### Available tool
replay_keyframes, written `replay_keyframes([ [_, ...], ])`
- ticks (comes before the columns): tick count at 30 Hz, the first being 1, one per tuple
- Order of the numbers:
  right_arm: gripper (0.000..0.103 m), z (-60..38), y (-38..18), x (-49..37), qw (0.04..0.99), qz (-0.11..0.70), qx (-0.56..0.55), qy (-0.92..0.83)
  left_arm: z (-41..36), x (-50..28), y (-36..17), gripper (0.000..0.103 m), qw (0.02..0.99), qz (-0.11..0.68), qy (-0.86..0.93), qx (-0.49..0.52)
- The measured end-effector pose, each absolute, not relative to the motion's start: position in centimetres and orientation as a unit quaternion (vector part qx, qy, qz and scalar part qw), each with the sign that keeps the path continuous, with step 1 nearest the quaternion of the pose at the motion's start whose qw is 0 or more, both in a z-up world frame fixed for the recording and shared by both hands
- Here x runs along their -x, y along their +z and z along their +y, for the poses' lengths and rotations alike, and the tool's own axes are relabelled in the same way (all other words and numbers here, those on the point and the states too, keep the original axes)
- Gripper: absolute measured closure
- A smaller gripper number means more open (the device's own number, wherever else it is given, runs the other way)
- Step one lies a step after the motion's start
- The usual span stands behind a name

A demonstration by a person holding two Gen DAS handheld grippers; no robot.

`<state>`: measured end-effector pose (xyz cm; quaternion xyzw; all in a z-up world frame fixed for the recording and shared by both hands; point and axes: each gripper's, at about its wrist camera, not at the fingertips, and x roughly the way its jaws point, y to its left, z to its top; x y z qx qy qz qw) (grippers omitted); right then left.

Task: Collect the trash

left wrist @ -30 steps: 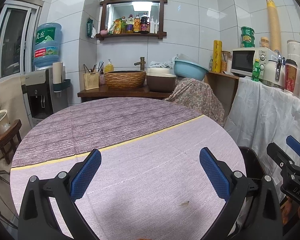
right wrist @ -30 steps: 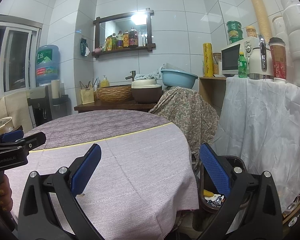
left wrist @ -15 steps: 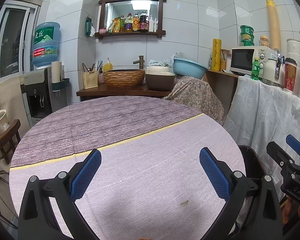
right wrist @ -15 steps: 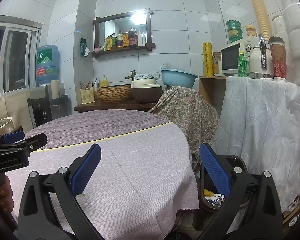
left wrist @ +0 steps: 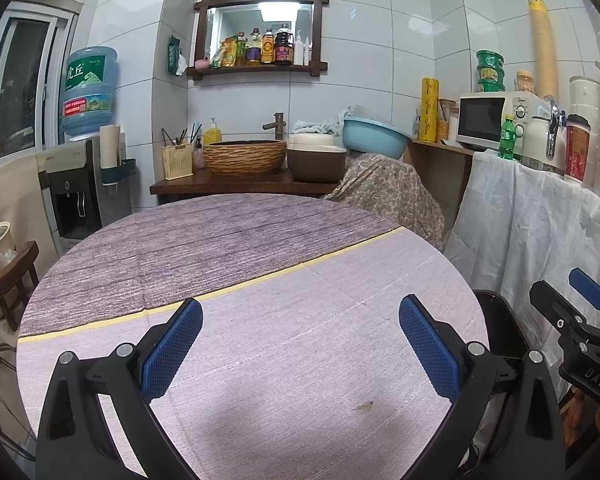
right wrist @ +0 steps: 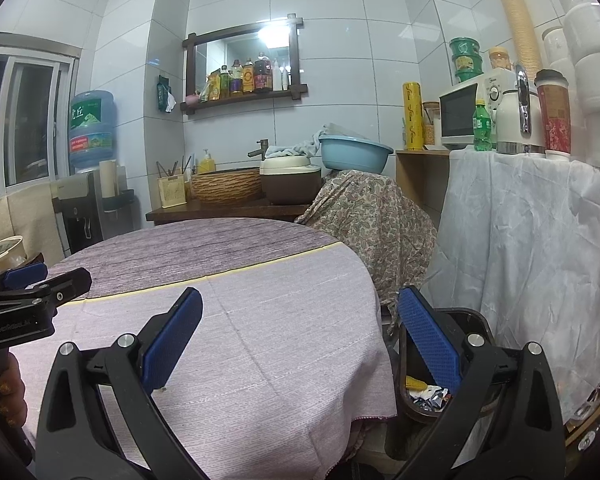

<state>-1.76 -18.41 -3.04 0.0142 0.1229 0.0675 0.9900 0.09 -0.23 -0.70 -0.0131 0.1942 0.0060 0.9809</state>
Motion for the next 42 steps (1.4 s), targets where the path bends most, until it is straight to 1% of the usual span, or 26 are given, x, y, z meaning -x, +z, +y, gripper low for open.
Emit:
replay_keyframes([
  [42,0.006,-17.83,-2.58,2.13,0.990,0.122,-0.014,0.067,0.05,-0.21,-0.70,0.005,0.980,0.199,0.013,0.013],
])
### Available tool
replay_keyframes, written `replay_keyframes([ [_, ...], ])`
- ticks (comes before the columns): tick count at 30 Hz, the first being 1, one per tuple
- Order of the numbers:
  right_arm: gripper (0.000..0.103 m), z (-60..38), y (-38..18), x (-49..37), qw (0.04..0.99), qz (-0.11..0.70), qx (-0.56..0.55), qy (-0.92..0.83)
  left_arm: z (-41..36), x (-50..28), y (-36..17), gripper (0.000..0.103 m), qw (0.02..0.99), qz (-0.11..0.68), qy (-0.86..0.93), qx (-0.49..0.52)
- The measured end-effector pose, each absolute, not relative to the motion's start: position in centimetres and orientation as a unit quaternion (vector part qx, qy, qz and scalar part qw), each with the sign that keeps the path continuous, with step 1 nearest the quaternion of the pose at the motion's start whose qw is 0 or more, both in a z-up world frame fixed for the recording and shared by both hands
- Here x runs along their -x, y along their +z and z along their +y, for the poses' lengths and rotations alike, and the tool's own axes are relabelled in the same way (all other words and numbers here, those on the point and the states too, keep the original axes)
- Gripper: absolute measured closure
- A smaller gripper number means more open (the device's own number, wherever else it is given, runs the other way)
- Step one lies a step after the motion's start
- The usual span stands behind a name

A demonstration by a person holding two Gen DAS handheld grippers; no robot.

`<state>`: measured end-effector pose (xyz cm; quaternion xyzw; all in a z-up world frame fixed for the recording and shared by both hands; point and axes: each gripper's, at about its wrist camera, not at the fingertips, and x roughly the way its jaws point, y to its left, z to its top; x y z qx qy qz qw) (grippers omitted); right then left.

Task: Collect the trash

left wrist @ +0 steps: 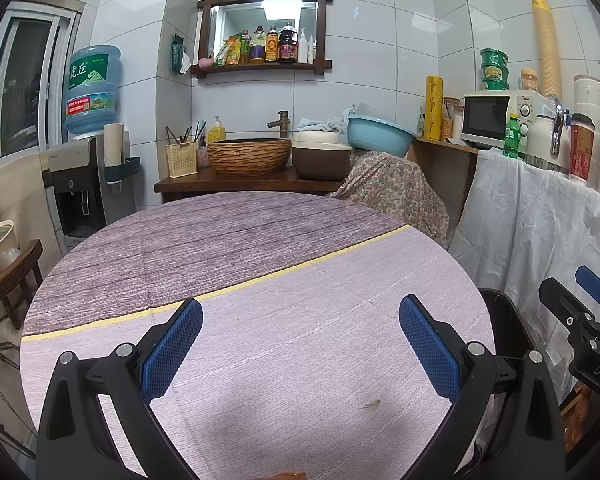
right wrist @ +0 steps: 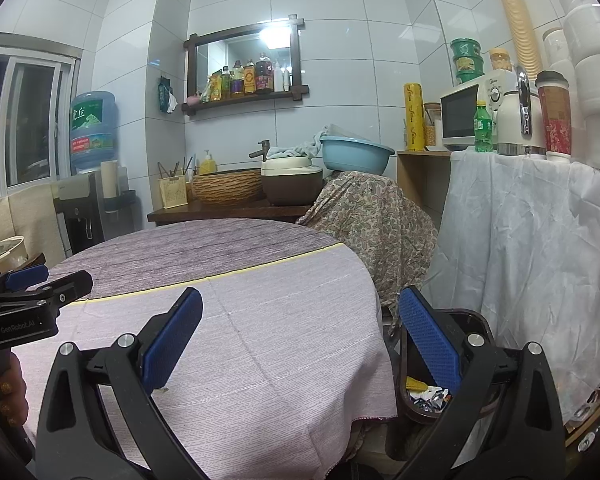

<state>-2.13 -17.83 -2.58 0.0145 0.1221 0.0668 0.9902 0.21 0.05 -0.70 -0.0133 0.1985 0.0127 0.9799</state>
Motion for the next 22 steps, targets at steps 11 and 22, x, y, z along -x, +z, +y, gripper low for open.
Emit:
replay_keyframes([
  [11,0.006,-17.75,-2.61,2.18,0.990,0.123,-0.014,0.068,0.30,-0.14,-0.71,0.005,0.980,0.197,0.011,0.016],
  [22,0.006,-17.76,-2.50,2.15,0.990,0.123,-0.015,0.067,0.44,-0.25,-0.58,0.005,0.980,0.200,0.014,0.015],
])
